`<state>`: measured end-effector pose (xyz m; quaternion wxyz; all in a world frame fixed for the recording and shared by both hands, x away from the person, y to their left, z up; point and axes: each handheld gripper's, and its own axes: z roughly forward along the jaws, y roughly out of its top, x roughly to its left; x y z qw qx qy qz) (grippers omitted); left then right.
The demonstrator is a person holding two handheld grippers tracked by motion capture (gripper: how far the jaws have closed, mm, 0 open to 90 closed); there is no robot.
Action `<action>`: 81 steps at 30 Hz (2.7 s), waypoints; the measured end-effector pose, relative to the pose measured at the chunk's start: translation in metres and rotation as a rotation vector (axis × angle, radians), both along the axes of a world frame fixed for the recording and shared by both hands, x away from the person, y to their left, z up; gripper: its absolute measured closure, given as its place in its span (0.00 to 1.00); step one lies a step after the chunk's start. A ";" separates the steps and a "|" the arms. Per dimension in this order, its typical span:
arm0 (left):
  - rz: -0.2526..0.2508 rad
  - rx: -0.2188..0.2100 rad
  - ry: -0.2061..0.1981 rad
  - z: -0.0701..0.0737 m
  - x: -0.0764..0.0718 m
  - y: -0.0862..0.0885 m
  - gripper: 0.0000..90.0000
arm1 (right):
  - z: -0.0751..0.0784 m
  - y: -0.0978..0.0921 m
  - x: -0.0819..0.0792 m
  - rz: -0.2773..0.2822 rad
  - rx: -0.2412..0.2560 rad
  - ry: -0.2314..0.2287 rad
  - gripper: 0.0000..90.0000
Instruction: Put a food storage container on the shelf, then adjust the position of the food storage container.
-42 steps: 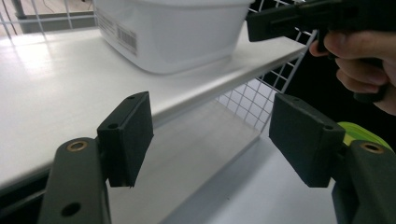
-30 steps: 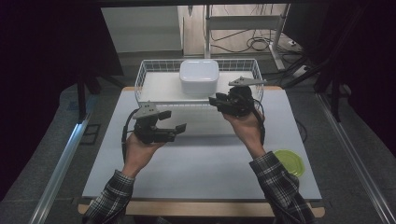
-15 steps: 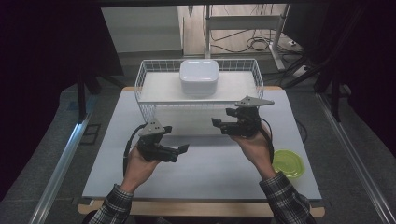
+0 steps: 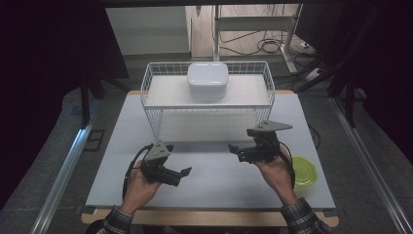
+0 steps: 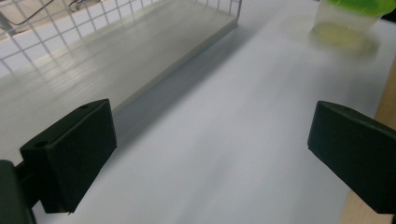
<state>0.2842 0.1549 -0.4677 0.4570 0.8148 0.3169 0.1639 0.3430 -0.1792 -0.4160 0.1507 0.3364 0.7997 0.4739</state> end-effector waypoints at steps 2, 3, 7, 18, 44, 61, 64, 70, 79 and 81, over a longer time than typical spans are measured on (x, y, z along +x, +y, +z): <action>0.007 0.000 -0.004 -0.003 -0.001 0.002 0.01 | -0.001 -0.002 -0.002 -0.001 0.000 -0.003 0.10; 0.013 -0.005 -0.009 -0.004 -0.003 0.004 0.01 | -0.003 -0.004 -0.004 -0.002 -0.002 -0.006 0.08; 0.014 -0.004 -0.007 -0.009 -0.009 0.010 0.03 | -0.009 -0.009 -0.012 0.007 -0.015 -0.014 0.06; 0.054 0.048 0.023 -0.029 -0.022 0.021 0.05 | -0.030 -0.009 -0.036 0.019 -0.053 0.014 0.06; 0.101 0.031 0.034 -0.045 -0.037 0.026 0.05 | -0.042 -0.050 -0.056 -0.130 -0.152 0.066 0.38; 0.096 0.011 0.040 -0.047 -0.037 0.022 0.05 | -0.027 -0.125 -0.057 -0.337 -0.182 0.064 0.98; 0.091 0.017 0.039 -0.047 -0.037 0.021 0.06 | -0.024 -0.141 -0.059 -0.382 -0.173 0.064 0.99; 0.087 0.021 0.041 -0.048 -0.037 0.020 0.06 | -0.026 -0.170 -0.061 -0.471 -0.170 0.072 0.99; 0.081 0.031 0.042 -0.048 -0.037 0.019 0.06 | -0.040 -0.193 -0.059 -0.563 -0.201 0.109 0.99; 0.079 0.033 0.044 -0.048 -0.037 0.019 0.06 | -0.041 -0.195 -0.059 -0.571 -0.209 0.114 0.99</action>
